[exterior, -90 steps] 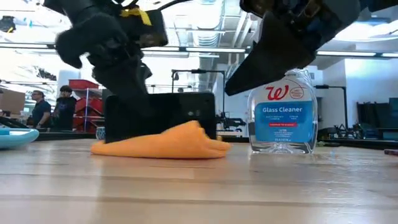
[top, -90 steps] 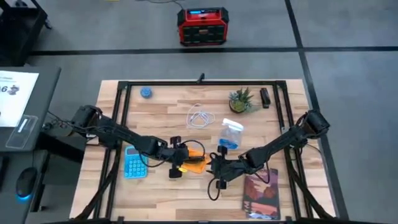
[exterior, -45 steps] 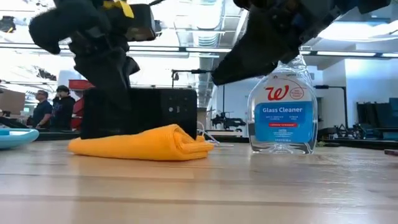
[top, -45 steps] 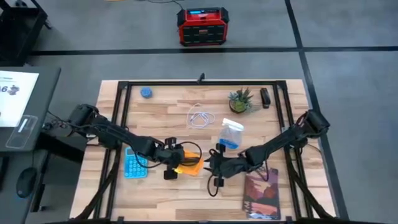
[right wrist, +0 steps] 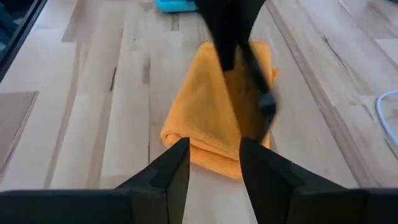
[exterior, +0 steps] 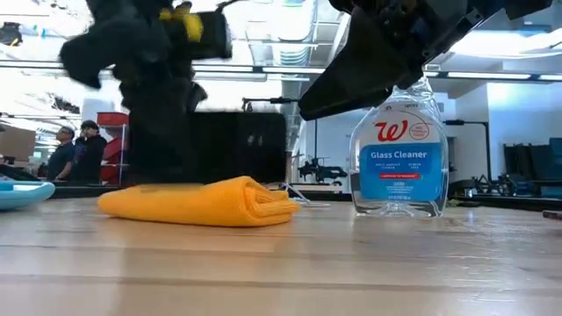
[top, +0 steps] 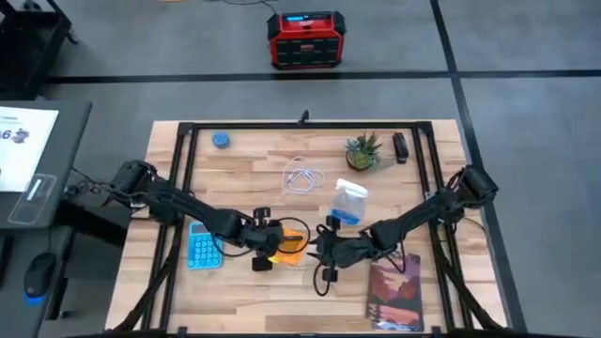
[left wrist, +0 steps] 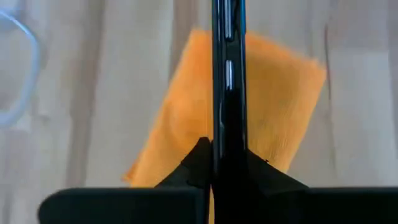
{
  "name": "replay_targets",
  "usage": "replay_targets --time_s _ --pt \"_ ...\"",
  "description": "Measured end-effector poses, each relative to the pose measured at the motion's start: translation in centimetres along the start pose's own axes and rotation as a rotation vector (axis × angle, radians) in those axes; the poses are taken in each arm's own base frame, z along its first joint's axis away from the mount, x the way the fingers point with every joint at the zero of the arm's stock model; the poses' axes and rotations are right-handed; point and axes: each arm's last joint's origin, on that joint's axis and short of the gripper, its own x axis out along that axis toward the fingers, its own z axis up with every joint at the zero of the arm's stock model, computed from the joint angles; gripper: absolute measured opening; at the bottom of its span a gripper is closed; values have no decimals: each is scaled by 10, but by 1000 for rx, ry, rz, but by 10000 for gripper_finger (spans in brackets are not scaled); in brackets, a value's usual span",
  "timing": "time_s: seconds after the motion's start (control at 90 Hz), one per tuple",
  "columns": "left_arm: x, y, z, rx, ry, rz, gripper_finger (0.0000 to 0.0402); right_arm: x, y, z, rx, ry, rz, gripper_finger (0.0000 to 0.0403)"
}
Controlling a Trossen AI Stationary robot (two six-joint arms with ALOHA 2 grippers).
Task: Apply microfiber cloth
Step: Wipe the black cellphone using microfiber cloth
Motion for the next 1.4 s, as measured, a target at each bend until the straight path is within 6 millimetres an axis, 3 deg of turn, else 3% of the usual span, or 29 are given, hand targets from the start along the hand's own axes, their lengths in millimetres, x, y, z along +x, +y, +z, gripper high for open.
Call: replay_targets --time_s 0.2,0.522,0.911,1.244,1.4 --pt "-2 2 -1 -16 -11 21 12 0 0 0 0 0 0 128" --pt "12 3 -20 -91 18 12 12 0 0 0 2 -3 1 128" --pt "-14 -9 -15 -71 -69 -56 12 8 -19 6 100 -4 -39 141" --pt "-32 -26 -9 -30 -211 -119 13 7 -12 25 39 -166 114 187" --pt "-33 -27 -6 -31 -246 -131 13 6 -10 24 12 -157 161 179"
